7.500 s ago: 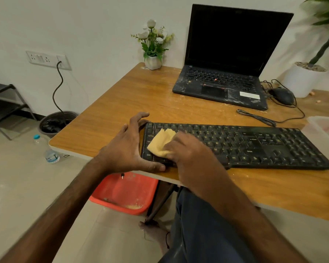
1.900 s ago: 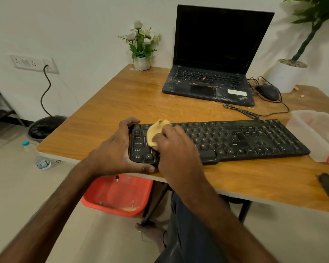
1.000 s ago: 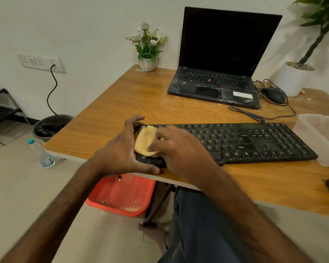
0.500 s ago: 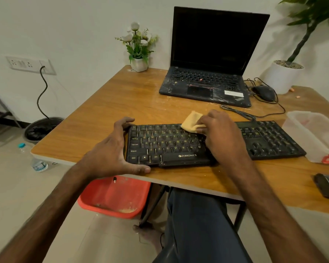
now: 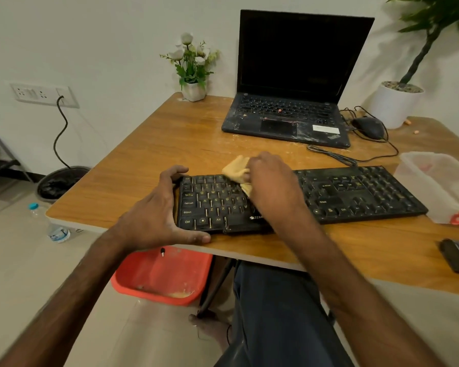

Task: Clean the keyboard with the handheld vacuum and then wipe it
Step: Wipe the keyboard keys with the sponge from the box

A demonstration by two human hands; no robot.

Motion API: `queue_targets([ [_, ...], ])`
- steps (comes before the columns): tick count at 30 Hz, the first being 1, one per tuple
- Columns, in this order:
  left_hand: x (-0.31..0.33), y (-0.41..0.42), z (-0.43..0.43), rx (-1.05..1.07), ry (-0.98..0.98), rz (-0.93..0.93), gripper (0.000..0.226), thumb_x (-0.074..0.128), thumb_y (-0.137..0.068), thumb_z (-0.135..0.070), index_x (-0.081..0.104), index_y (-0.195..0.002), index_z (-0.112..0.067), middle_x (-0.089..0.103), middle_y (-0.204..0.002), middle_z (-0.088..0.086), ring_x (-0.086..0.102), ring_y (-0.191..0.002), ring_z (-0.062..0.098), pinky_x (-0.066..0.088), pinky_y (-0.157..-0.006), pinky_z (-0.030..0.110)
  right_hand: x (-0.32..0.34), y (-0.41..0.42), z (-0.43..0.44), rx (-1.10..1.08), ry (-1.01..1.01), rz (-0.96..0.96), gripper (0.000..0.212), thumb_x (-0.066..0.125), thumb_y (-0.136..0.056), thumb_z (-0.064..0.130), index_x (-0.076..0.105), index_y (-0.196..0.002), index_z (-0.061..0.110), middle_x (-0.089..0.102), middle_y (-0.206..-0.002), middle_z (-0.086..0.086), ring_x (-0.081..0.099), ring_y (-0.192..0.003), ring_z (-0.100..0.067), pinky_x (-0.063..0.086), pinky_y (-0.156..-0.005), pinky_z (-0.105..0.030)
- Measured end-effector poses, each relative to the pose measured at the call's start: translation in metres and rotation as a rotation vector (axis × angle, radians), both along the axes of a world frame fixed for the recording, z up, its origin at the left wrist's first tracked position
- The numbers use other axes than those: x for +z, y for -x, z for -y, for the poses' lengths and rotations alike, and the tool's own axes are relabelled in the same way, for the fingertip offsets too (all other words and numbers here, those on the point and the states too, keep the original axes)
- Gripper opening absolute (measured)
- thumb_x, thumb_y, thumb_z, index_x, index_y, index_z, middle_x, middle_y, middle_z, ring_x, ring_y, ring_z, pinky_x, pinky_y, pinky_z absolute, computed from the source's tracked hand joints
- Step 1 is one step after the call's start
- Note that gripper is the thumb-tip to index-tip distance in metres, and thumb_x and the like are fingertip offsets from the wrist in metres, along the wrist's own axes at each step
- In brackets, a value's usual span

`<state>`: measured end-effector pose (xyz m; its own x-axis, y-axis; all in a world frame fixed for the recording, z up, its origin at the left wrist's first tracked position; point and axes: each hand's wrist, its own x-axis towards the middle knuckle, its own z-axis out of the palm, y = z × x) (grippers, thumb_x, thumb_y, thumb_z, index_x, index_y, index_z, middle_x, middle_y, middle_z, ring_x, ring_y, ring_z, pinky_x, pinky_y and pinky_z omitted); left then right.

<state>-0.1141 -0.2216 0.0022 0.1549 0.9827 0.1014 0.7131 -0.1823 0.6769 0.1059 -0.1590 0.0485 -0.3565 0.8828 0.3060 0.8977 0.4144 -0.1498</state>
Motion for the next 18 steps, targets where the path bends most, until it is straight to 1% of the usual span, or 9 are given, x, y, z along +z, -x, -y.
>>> queue_targets([
  [2, 0.0, -0.001, 0.0, 0.002, 0.0, -0.012, 0.134, 0.082, -0.042, -0.079, 0.004, -0.146, -0.042, 0.038, -0.146, -0.012, 0.044, -0.131, 0.003, 0.038, -0.107, 0.026, 0.002, -0.022, -0.005, -0.109, -0.019, 0.023, 0.03, 0.055, -0.099, 0.021, 0.057, -0.127, 0.011, 0.057, -0.116, -0.006, 0.054, -0.105, -0.019, 0.048, -0.087, -0.034],
  [4, 0.0, -0.002, 0.0, 0.003, 0.002, -0.021, 0.134, 0.08, -0.042, -0.08, 0.004, -0.146, -0.043, 0.038, -0.145, -0.014, 0.044, -0.13, 0.003, 0.038, -0.108, 0.027, 0.001, -0.021, -0.001, -0.126, -0.006, 0.026, 0.034, 0.055, -0.099, 0.02, 0.054, -0.131, 0.011, 0.055, -0.119, -0.007, 0.053, -0.107, -0.019, 0.048, -0.089, -0.034],
  [6, 0.001, -0.003, -0.001, -0.004, 0.0, -0.029, 0.133, 0.08, -0.042, -0.08, 0.005, -0.146, -0.043, 0.037, -0.143, -0.016, 0.045, -0.128, 0.002, 0.038, -0.106, 0.026, 0.001, -0.002, 0.008, -0.081, 0.022, -0.017, 0.039, 0.059, -0.096, 0.016, 0.051, -0.133, 0.01, 0.053, -0.124, -0.006, 0.052, -0.108, -0.017, 0.047, -0.091, -0.031],
  [9, 0.002, -0.004, 0.0, -0.005, 0.003, -0.031, 0.132, 0.08, -0.042, -0.079, 0.006, -0.145, -0.042, 0.04, -0.135, -0.023, 0.05, -0.119, -0.005, 0.042, -0.099, 0.023, -0.002, 0.039, 0.022, 0.041, 0.06, -0.11, 0.041, 0.06, -0.094, 0.012, 0.05, -0.134, 0.01, 0.051, -0.126, -0.005, 0.051, -0.109, -0.018, 0.046, -0.094, -0.032],
  [11, 0.003, -0.003, 0.001, -0.002, -0.007, -0.016, 0.13, 0.082, -0.043, -0.078, 0.007, -0.143, -0.043, 0.041, -0.129, -0.029, 0.054, -0.112, -0.009, 0.049, -0.093, 0.024, -0.002, 0.057, 0.027, 0.144, 0.044, -0.072, 0.038, 0.061, -0.094, 0.015, 0.053, -0.13, 0.011, 0.051, -0.123, -0.005, 0.05, -0.11, -0.02, 0.044, -0.089, -0.032],
  [13, 0.003, -0.002, 0.002, 0.0, -0.014, -0.009, 0.127, 0.084, -0.045, -0.075, 0.008, -0.141, -0.045, 0.041, -0.127, -0.031, 0.052, -0.111, -0.013, 0.048, -0.09, 0.019, -0.002, 0.055, 0.024, 0.214, 0.095, -0.056, 0.035, 0.063, -0.093, 0.021, 0.055, -0.127, 0.014, 0.051, -0.119, -0.003, 0.048, -0.108, -0.018, 0.039, -0.083, -0.03],
  [15, 0.003, -0.001, 0.003, 0.004, -0.014, -0.012, 0.128, 0.084, -0.044, -0.076, 0.007, -0.142, -0.047, 0.037, -0.13, -0.032, 0.05, -0.115, -0.011, 0.044, -0.095, 0.02, 0.005, 0.035, 0.017, 0.212, 0.274, -0.204, 0.033, 0.067, -0.091, 0.023, 0.059, -0.123, 0.02, 0.052, -0.116, 0.004, 0.049, -0.1, -0.011, 0.036, -0.076, -0.023],
  [16, 0.003, -0.002, 0.002, 0.008, -0.011, -0.014, 0.13, 0.082, -0.042, -0.078, 0.006, -0.143, -0.046, 0.037, -0.133, -0.028, 0.049, -0.118, -0.007, 0.042, -0.099, 0.023, 0.01, 0.02, 0.013, 0.199, 0.351, -0.331, 0.032, 0.067, -0.091, 0.022, 0.061, -0.122, 0.021, 0.054, -0.115, 0.006, 0.052, -0.094, -0.01, 0.04, -0.072, -0.021],
  [18, 0.002, -0.001, 0.001, 0.01, -0.008, -0.018, 0.134, 0.08, -0.041, -0.08, 0.005, -0.145, -0.044, 0.035, -0.139, -0.021, 0.045, -0.124, -0.001, 0.039, -0.105, 0.026, 0.022, -0.01, 0.005, 0.16, 0.398, -0.549, 0.022, 0.063, -0.094, 0.021, 0.065, -0.116, 0.02, 0.061, -0.112, 0.006, 0.062, -0.084, -0.012, 0.052, -0.064, -0.023],
])
